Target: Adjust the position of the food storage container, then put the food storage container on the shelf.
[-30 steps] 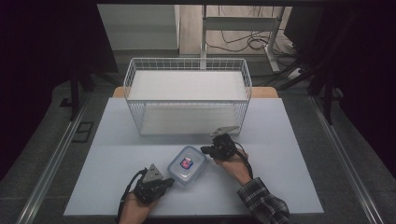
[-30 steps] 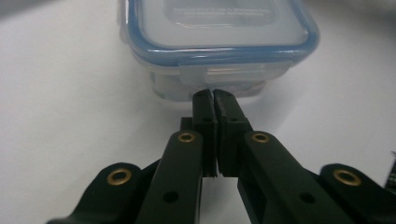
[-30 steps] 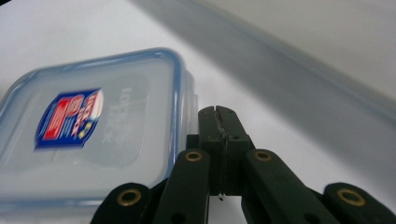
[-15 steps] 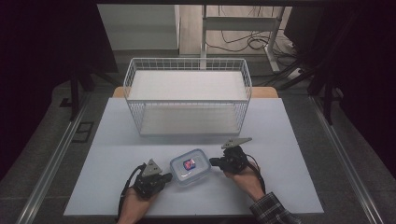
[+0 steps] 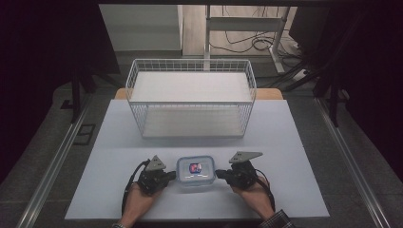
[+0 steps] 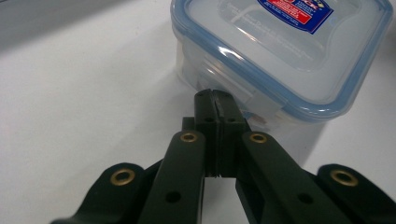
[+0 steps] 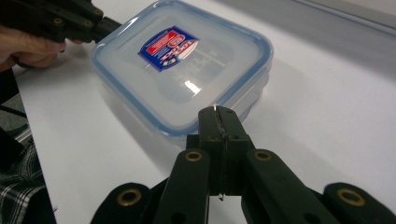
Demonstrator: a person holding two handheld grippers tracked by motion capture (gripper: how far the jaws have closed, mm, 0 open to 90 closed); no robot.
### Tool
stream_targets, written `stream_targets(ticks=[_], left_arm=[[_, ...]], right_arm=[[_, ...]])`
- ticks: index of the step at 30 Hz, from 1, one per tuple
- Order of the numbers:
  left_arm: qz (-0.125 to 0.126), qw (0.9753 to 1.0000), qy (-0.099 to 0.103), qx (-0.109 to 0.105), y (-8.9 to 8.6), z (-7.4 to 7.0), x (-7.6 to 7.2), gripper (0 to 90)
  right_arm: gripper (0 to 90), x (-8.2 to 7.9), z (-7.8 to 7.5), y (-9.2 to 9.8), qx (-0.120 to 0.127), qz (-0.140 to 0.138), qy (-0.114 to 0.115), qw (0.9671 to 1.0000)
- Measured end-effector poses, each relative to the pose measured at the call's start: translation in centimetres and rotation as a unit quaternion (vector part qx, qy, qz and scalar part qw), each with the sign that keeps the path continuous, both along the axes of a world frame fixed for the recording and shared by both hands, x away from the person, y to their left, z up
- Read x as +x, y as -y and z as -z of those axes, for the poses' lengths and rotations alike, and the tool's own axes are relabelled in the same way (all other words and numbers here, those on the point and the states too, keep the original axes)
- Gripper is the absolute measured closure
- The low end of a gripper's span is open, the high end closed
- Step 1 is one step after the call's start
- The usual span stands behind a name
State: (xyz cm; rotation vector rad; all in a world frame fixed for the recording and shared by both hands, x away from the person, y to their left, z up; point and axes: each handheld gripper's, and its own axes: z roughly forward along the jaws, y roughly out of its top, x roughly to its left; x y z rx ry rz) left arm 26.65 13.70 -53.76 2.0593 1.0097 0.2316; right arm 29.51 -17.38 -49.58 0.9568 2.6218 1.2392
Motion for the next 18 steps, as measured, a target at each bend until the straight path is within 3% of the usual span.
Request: stream_targets(ticks=[4,6,8,9,10,11,12,15,16,18], left_arm=[[0.000,0.9999,0.010,0.002,-0.3,-0.4,0.0,88.9],[-0.011,0.9998,0.017,-0.003,-1.0,-0.8,-0.2,80.8],[-0.015,0.9998,0.016,-0.003,-1.3,-0.8,-0.2,69.3],[-0.019,0.9997,0.014,-0.004,-1.4,-0.8,-0.2,69.3],[-0.022,0.9997,0.007,-0.007,-1.7,-0.7,-0.1,53.4],[-0.022,0.9997,0.007,-0.007,-1.7,-0.7,-0.1,45.9],[-0.021,0.9997,0.008,-0.004,-1.8,-0.7,-0.1,45.9],[-0.026,0.9996,0.008,-0.007,-2.1,-0.9,0.0,20.9],[-0.028,0.9995,0.009,-0.009,-2.1,-1.0,0.0,20.9],[-0.033,0.9991,0.001,-0.026,-2.3,-1.4,0.1,12.7]], right_arm=[[89.2,-0.4,0.0,0.4,0.001,0.014,0.003,0.9999],[87.1,-0.7,-0.6,1.2,0.007,0.025,0.020,0.9995],[78.1,-0.8,-0.7,1.9,0.010,0.035,0.022,0.9991],[78.1,-0.8,-0.7,1.9,0.010,0.035,0.022,0.9991],[66.2,-0.7,-0.5,2.3,0.007,0.039,0.020,0.9990],[66.2,-0.7,-0.5,2.3,0.007,0.039,0.020,0.9990],[60.1,-0.7,-0.4,2.5,0.005,0.044,0.021,0.9988],[40.9,-0.2,-0.4,2.6,0.021,0.054,0.020,0.9981],[40.9,-0.2,-0.4,2.6,0.021,0.054,0.020,0.9981],[33.7,0.0,-0.4,2.3,0.023,0.056,0.016,0.9980]])
